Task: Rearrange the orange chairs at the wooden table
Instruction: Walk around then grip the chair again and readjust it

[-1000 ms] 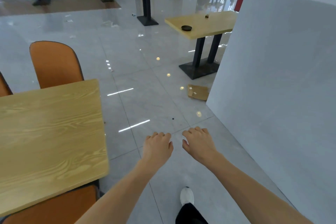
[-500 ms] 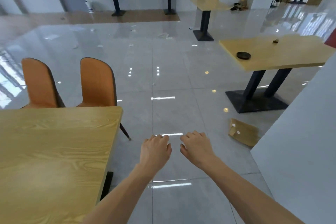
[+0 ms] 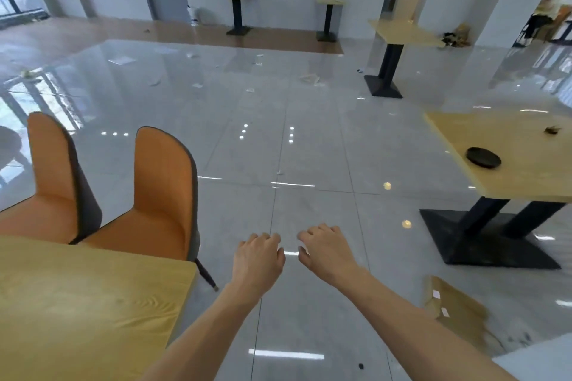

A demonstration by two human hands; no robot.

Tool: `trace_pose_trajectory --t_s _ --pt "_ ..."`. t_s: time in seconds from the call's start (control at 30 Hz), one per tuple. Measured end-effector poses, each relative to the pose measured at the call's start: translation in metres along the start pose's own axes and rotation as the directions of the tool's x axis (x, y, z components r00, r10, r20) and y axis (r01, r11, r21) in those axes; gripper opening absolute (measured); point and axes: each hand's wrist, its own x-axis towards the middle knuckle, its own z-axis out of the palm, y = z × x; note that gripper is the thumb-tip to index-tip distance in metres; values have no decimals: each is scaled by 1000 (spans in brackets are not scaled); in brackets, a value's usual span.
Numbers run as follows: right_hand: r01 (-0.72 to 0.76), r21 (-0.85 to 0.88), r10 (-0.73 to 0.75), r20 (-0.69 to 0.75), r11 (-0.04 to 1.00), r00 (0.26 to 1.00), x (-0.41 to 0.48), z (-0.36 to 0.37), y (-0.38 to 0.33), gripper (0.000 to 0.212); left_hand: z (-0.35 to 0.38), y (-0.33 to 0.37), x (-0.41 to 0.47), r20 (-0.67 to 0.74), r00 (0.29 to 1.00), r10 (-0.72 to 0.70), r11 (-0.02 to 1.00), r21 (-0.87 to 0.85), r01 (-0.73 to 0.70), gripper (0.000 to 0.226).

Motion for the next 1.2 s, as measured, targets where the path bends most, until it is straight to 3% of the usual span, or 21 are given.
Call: trace_pose_trajectory --t_s 0.3,0.67,0.97,1.2 --pt "89 19 -89 -25 996 996 182 -19 41 32 -16 -43 166 -42 997 -60 998 5 60 30" --pt "408 31 -407 -29 912 913 434 -2 69 32 -6 -124 347 -100 930 -353 932 56 359 28" --pt "727 53 -720 -107 685 686 597 -9 22 21 -41 -189 438 -274 766 -582 780 78 621 27" --pt "892 39 -889 -72 451 453 692 15 -55 27 -44 -270 466 -342 560 -754 597 -2 803 21"
